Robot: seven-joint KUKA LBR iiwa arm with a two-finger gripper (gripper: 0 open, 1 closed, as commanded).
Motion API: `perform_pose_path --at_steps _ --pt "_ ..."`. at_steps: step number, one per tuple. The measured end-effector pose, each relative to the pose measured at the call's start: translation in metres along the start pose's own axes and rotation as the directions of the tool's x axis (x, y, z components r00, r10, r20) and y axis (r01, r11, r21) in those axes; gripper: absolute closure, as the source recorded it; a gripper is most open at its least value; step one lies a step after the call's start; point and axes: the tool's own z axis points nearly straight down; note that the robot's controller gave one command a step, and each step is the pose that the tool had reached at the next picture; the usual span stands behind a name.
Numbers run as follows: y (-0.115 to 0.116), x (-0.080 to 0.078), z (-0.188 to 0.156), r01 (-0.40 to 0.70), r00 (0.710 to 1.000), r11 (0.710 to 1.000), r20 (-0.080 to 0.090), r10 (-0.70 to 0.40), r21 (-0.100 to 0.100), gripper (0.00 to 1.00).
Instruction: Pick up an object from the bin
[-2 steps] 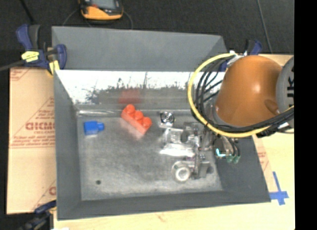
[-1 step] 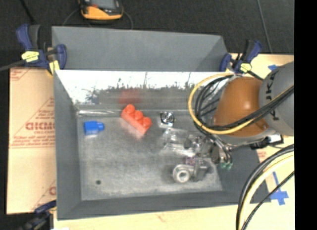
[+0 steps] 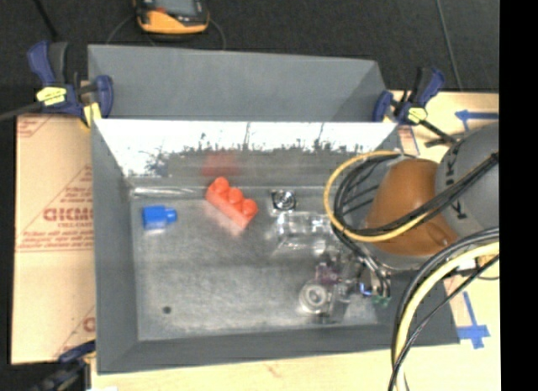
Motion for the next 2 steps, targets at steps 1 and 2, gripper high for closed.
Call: perform_pose_path --at_steps 1,2 --pt "0.001 -0.001 -0.002 0.003 1.000 1.000 0.004 -0.003 0.000 1.00" --pt "-0.009 -0.048 -0.280 0.004 1.000 1.000 0.014 -0.004 0.000 1.00"
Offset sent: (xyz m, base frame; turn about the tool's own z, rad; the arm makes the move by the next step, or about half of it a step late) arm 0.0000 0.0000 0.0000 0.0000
